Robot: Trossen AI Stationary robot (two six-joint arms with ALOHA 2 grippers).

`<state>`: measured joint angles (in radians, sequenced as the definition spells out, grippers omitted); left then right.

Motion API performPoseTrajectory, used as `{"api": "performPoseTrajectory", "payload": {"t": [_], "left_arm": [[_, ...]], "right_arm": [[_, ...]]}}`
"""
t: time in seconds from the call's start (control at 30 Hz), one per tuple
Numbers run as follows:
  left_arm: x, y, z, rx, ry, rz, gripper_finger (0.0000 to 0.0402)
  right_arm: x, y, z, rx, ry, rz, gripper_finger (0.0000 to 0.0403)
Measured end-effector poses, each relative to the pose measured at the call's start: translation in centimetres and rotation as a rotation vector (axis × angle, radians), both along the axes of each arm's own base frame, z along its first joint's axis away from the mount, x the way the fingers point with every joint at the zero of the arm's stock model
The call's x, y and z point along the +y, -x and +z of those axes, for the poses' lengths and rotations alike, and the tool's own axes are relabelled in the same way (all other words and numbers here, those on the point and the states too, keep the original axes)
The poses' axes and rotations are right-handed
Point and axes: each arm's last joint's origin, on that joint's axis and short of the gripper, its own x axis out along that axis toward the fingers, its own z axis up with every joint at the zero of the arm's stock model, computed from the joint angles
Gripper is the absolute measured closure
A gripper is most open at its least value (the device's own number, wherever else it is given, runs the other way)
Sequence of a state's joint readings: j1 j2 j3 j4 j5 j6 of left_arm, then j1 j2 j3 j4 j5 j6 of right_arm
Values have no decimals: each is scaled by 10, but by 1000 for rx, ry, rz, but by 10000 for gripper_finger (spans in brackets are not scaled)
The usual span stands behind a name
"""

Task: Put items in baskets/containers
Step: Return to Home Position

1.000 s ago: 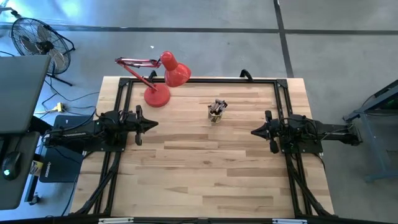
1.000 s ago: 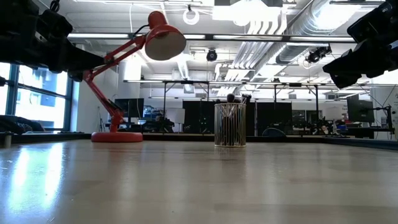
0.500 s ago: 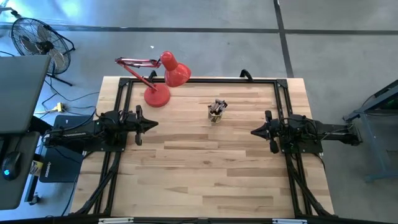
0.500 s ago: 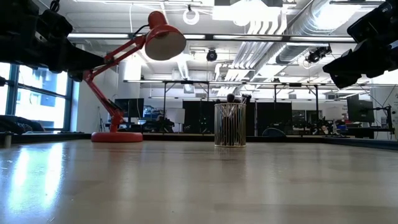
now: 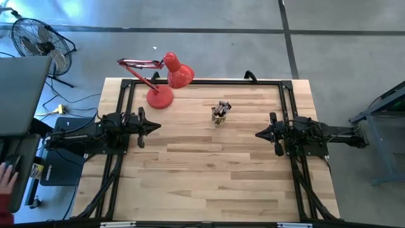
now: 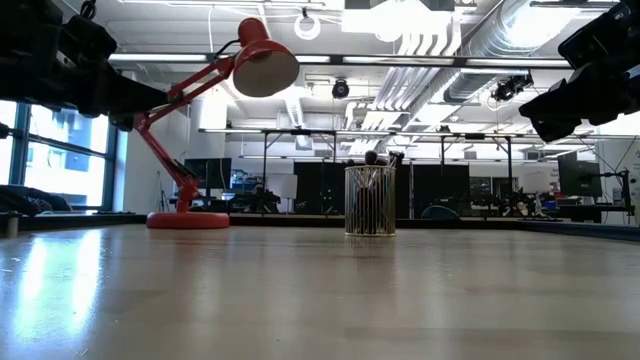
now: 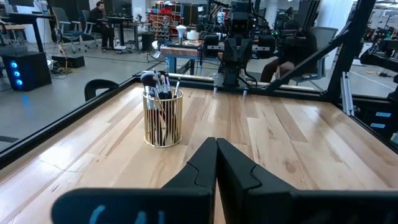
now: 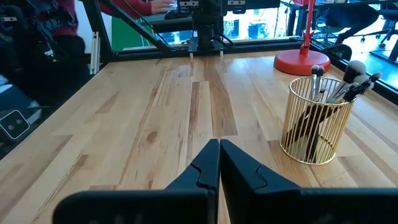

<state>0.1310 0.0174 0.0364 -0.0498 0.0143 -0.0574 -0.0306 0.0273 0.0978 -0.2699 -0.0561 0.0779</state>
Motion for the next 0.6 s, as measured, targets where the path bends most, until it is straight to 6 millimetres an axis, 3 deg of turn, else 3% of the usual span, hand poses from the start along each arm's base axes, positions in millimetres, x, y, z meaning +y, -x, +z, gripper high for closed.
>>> {"api": "performPoseTrajectory", "payload": {"t": [0.6], "left_arm": [[-4, 0, 0, 1, 0, -34, 401]], "right_arm": [[0, 0, 0, 0, 0, 0, 398]]}}
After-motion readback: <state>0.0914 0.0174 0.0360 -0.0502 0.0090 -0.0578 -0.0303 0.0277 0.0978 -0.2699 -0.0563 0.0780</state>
